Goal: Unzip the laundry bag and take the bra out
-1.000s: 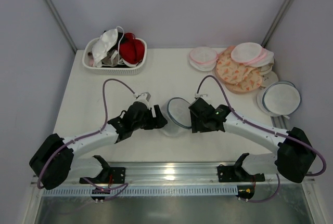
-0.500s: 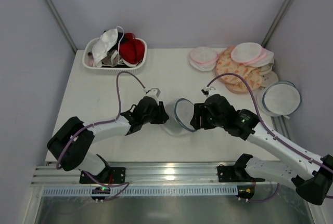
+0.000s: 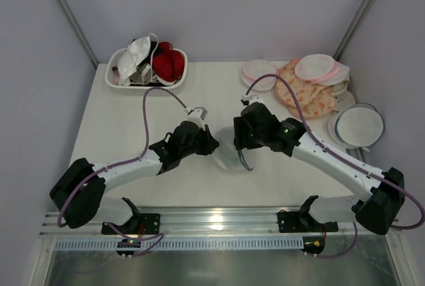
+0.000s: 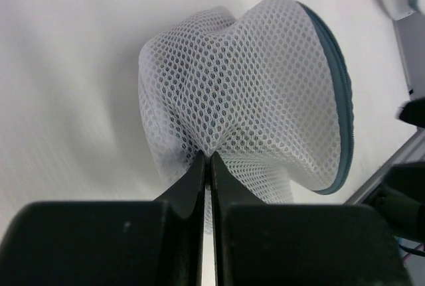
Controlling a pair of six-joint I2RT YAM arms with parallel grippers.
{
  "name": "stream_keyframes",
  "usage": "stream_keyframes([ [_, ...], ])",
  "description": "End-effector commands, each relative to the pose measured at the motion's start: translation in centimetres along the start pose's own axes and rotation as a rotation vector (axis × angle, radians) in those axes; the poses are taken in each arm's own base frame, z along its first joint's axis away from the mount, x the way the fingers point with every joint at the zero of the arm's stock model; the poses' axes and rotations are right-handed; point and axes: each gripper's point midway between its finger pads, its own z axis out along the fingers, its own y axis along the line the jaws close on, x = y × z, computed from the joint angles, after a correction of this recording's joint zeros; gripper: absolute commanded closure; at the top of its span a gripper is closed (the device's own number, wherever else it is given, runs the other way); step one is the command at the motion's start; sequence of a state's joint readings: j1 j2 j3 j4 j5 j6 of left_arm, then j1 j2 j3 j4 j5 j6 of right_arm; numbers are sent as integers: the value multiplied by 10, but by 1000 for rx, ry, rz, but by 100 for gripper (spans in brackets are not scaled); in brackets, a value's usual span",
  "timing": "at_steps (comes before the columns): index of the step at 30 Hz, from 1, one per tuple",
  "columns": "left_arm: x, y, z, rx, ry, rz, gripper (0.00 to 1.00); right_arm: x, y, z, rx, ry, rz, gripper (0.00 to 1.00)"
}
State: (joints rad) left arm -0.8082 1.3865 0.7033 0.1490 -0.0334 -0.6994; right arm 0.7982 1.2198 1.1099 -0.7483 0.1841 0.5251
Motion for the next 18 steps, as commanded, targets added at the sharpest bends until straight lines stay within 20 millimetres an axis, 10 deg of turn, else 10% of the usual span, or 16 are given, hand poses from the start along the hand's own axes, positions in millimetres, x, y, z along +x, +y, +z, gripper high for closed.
stream_keyframes([
  [1, -37, -29, -14, 67, -104, -6, 100, -17, 2, 7, 39, -25, -18, 40],
  [18, -6, 5, -24, -11, -72, -28, 100, 22, -111, 1, 619, 10, 66, 48],
])
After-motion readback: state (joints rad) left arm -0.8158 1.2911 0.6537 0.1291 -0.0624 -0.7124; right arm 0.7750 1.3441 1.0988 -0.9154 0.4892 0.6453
